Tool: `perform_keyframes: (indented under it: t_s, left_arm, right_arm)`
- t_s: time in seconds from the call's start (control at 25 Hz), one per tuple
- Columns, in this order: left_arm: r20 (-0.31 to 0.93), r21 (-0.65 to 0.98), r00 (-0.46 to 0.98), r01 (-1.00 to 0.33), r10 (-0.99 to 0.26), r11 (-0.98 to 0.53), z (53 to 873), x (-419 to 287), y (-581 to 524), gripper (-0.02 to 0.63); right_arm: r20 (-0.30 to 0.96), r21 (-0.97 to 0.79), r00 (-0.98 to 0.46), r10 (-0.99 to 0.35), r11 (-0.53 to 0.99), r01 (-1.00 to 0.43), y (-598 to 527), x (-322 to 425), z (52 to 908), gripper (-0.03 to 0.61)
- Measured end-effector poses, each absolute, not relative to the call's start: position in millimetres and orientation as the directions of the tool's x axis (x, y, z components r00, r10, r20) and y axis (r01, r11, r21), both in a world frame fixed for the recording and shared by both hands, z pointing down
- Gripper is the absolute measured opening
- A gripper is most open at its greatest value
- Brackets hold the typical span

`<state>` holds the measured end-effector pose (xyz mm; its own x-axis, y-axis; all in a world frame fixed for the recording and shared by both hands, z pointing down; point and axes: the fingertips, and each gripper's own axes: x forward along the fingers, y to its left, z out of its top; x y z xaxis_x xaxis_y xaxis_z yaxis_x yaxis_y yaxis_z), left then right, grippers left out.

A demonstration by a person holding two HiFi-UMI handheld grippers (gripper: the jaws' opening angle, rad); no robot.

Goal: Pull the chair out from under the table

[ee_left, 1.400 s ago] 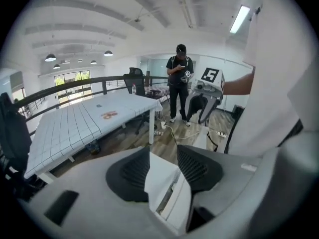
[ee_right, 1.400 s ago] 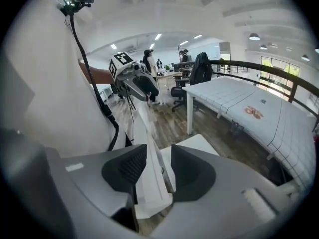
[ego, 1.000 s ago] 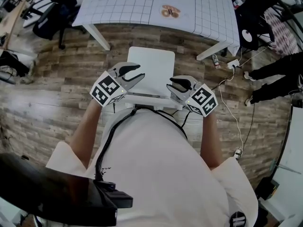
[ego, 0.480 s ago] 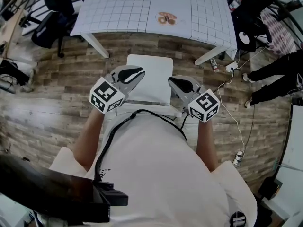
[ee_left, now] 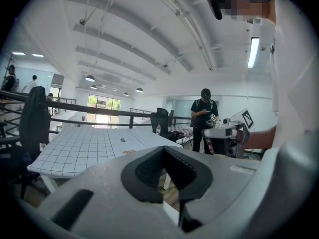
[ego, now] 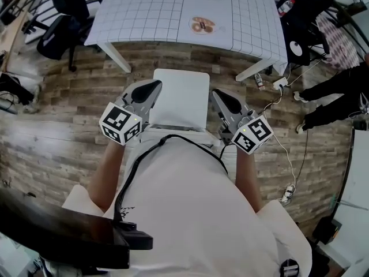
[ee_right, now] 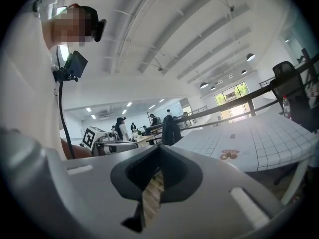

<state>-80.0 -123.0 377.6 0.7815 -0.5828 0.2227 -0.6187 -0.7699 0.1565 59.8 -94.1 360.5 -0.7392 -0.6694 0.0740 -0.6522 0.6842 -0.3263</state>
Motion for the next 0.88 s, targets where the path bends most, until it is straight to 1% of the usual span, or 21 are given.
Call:
perform_keyframes:
  t_s: [0.12,0.28,0.88]
  left_arm:
    - [0.226,0.171,0.759,-0.648,-0.611,-0.742,383.6,-88.5,-122.0,0.0]
    - [0.218,0.191,0.76,-0.649,-0.613,-0.737,386.4,-92.3,-116.4,0.003]
    - [0.238,0.161,0.734,-0.676,-0.636,-0.719,388.8,-99.0,-111.6,0.003]
  right_arm:
    - [0.087,-0.326,-0.749,-0.657,0.692,-0.644,-91.7,53.4,364.8,0.006]
    - [0.107,-0.312,-0.759,-0.642,0.703,-0.639,-88.0,45.1,369.5,0.006]
    - [0.122,-0.299,-0.761,-0.637,0.708,-0.64,-78.5,42.7,372.6,0.006]
